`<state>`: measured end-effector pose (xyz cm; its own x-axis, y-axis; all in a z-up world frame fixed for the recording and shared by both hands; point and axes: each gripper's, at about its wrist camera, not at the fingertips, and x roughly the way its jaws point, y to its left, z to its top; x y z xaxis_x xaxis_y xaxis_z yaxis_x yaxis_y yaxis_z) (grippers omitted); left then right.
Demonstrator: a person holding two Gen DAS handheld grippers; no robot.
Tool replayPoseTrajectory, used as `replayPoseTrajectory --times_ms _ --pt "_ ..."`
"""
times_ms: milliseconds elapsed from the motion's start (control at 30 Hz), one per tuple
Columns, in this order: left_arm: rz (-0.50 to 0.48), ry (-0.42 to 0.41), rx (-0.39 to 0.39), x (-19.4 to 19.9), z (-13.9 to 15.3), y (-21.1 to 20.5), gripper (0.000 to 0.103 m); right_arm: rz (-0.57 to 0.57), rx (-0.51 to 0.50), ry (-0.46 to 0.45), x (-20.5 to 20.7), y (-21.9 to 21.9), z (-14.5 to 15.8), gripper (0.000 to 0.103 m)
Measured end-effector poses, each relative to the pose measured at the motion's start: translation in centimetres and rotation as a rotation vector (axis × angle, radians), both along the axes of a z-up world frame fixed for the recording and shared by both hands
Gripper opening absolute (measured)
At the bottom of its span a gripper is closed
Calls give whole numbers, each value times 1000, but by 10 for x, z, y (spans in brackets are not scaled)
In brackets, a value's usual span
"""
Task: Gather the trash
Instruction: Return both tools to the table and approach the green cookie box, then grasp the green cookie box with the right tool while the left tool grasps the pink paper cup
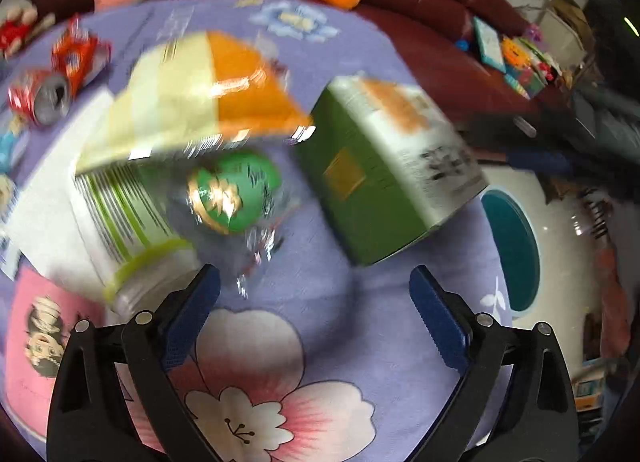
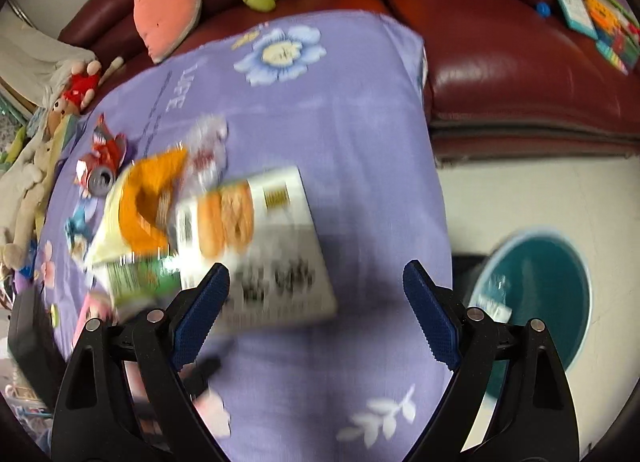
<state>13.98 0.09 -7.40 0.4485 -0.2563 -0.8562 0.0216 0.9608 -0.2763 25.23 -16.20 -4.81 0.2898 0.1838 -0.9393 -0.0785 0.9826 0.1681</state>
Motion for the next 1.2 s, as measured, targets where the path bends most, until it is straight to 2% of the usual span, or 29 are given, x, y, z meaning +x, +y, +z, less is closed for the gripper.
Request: replayPoseTrajectory --times_ms 67,133,233,333,467,533,600,700,800,900,967,1000,1067,1100,1200 --pt "10 22 -16 -1 -5 5 95 -25 26 17 -14 -7 -4 85" --pt "5 12 6 -2 -4 6 95 -43 26 32 -21 -11 -6 85" --pt "4 -21 -3 -11 6 12 95 -69 32 -12 -27 -15 6 85" --pt "8 -54 1 -21 17 18 95 -34 32 -24 -26 0 10 85" --pt "13 -62 -18 -29 23 33 95 38 38 -11 -18 18 -1 85" --pt "26 -71 -25 -34 27 41 96 17 31 -33 -13 13 -5 85" --pt "31 -80 -29 -34 30 46 95 -32 78 -11 -11 4 -12 85" --pt "18 -78 -39 -29 32 43 96 -10 204 44 -16 9 -19 85" --pt "-8 -88 -70 -22 38 32 95 -29 250 -7 -24 4 -2 85" --pt "-17 -111 -58 -15 46 15 95 -79 159 -88 -32 -15 17 85" --pt "-12 -122 -38 -4 49 1 94 -110 123 -102 -36 -26 20 85" --pt "-7 -126 -10 2 49 -7 91 -123 120 -100 -36 -31 19 85" --pt "5 -115 53 12 43 -16 75 -142 126 -91 -38 -37 14 85" --pt "17 -98 96 17 37 -19 74 -142 130 -88 -36 -39 12 85" --pt "34 -121 98 14 33 -7 75 -127 152 -73 -31 -41 4 85"
